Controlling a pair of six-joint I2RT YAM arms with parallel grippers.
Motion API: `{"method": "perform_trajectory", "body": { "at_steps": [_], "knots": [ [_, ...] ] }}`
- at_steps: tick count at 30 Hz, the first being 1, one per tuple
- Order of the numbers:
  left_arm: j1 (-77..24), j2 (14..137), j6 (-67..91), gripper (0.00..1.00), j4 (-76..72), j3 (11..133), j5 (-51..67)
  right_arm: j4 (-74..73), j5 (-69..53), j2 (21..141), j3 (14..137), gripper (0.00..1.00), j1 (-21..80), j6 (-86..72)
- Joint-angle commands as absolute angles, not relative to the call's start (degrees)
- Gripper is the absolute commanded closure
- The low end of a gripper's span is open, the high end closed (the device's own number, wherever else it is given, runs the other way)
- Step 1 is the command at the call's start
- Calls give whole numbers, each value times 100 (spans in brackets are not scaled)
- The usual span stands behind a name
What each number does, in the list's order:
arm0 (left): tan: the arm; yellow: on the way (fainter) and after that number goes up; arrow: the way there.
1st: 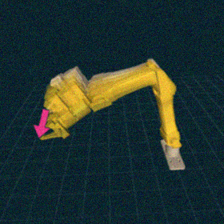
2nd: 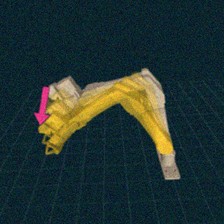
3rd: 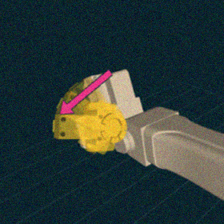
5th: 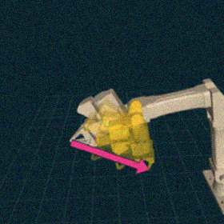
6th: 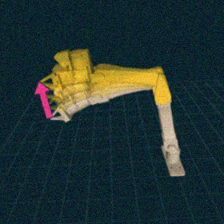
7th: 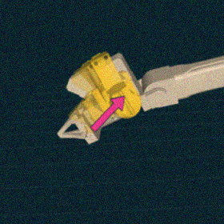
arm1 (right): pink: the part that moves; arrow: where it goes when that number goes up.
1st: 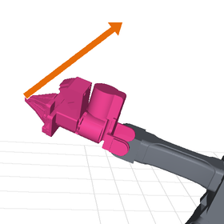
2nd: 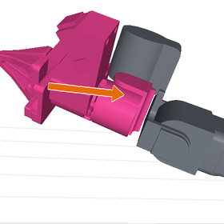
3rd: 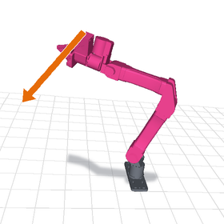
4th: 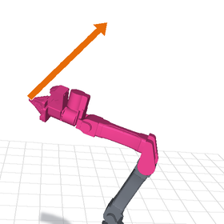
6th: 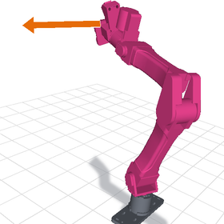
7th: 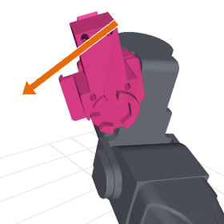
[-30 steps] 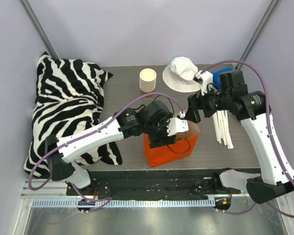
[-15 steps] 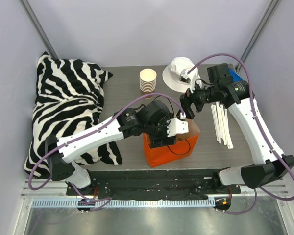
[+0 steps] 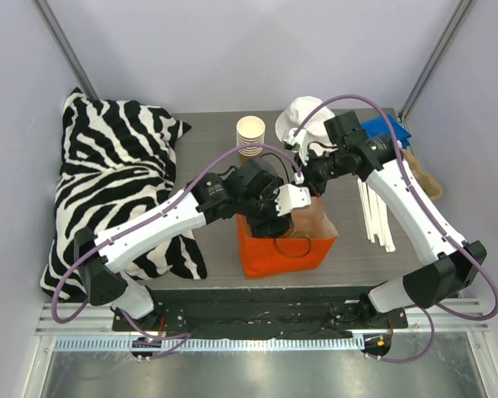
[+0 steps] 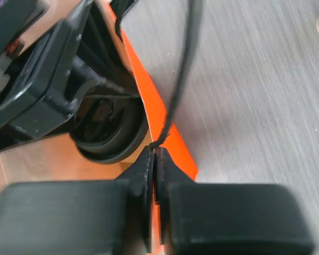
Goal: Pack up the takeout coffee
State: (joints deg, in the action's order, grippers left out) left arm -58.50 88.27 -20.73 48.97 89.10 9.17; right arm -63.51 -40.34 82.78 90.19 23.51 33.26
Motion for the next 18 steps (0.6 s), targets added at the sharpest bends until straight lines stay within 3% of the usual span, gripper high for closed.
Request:
{"method": "perform_trajectory", "body": {
  "at_steps": [1, 11, 18],
  "knots": [
    [-5845, 8587, -1969, 91, 4658, 8956, 809, -5494, -3509, 7963, 9026, 99, 2382, 2568],
    [-5845, 8289, -1855, 93, 4071, 8535, -130, -4105, -2558, 6988, 8281, 99, 2855, 1020],
    [-5845, 7840, -1925, 94, 3437, 7533, -474, -3315, -900, 6144, 7183, 99, 3778, 589]
  ]
}}
